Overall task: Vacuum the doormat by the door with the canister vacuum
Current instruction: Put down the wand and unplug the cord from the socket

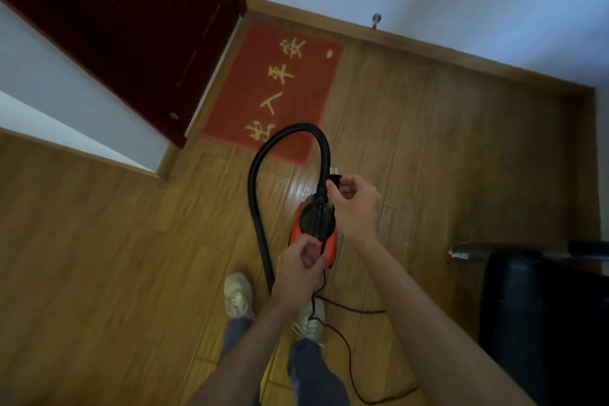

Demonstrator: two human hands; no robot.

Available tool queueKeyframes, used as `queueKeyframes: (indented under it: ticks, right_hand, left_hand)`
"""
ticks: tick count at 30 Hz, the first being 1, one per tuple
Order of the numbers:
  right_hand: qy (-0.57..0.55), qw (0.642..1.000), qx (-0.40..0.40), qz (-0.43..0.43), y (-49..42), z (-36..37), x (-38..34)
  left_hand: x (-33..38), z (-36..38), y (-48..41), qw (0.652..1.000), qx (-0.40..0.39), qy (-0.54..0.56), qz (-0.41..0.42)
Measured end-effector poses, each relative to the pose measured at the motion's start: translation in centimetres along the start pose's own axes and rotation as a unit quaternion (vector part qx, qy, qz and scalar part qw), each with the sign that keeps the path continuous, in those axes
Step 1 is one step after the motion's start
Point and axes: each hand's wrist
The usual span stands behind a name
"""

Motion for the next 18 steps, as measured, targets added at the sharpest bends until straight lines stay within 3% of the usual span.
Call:
queueKeyframes:
  ticks: [11,18]
  right_hand:
    - [0.019,0.999,0.018,0.029,-0.6,4.2,-0.1]
    - [-0.027,0.994,0.061,0.082,0.6,7.0,0.3]
  left_hand:
    - [-4.0,-3.1,-3.7,0.999,-0.034,-0.008,-0.006]
    - [-6.3,-5.7,-5.1,0.998,-0.059,-0.011,0.009]
Point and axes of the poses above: each hand's wrist, its own y-axis away from the middle knuckle, its own z-axis out of the palm, x = y × z, and after that the axes turned 2 degrees about -z, right-handed
